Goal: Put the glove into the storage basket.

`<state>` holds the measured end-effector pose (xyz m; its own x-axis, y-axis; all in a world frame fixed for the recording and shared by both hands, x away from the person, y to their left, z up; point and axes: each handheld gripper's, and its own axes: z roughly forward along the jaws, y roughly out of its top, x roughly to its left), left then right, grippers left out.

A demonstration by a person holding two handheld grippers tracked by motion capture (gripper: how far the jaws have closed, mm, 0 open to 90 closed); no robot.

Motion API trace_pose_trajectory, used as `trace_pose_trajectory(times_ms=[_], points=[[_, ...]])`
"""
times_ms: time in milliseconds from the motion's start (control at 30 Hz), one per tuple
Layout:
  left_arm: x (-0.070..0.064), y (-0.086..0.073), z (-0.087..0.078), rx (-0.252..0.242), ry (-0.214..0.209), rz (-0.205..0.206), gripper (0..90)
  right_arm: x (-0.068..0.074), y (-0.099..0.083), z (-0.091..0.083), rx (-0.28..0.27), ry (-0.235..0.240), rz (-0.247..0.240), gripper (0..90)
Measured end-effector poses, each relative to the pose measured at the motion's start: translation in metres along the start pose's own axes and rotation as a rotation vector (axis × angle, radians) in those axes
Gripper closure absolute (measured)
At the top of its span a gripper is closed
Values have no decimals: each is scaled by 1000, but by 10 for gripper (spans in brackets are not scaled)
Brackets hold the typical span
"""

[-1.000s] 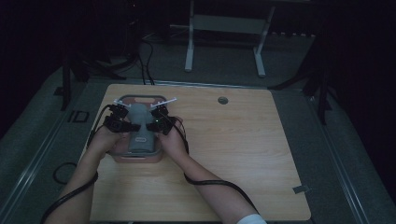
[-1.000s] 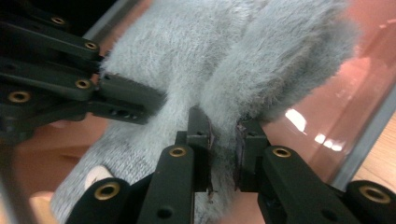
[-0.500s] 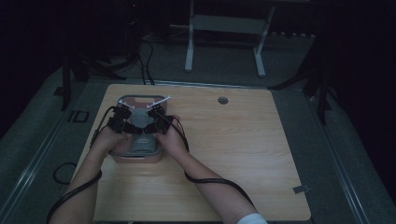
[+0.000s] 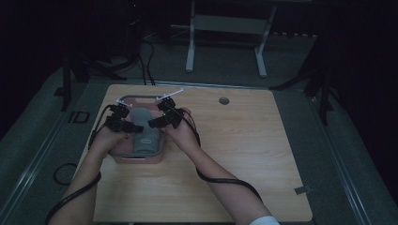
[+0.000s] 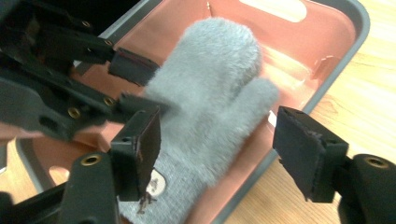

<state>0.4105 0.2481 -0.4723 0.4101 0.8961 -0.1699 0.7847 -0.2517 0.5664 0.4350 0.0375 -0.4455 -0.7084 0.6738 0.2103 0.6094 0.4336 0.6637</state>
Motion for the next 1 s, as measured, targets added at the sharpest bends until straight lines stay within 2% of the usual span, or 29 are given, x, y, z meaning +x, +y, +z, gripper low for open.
trace_pose_trajectory(times_ms=[67, 167, 267, 300, 400, 433, 600, 633, 833, 1000], points=[[1, -2, -7, -37, -11, -12, 443, -2, -1, -3, 0, 11, 5, 280], [0, -7, -17, -87, -28, -12, 434, -4, -4, -10, -5, 45, -25, 197], [-4, -10, -22, -115, -22, 2, 399, -7, -6, -15, -17, 62, -22, 184], [-6, -12, -25, -126, -39, 9, 394, -9, -7, -17, -19, 67, -27, 168], [-10, -14, -29, -141, -48, 24, 347, -12, -9, -20, -37, 79, -24, 161], [-12, -15, -32, -156, -66, 25, 345, -14, -12, -22, -36, 77, -34, 158], [-31, -23, -42, -235, -80, 62, 322, -17, -18, -30, -59, 86, -46, 158], [-33, -24, -43, -241, -82, 69, 290, -18, -20, -33, -61, 86, -59, 160], [-53, -31, -45, -280, -97, 115, 240, -20, -30, -44, -72, 92, -78, 162], [-64, -36, -42, -293, -87, 147, 187, -21, -37, -50, -69, 95, -99, 162]])
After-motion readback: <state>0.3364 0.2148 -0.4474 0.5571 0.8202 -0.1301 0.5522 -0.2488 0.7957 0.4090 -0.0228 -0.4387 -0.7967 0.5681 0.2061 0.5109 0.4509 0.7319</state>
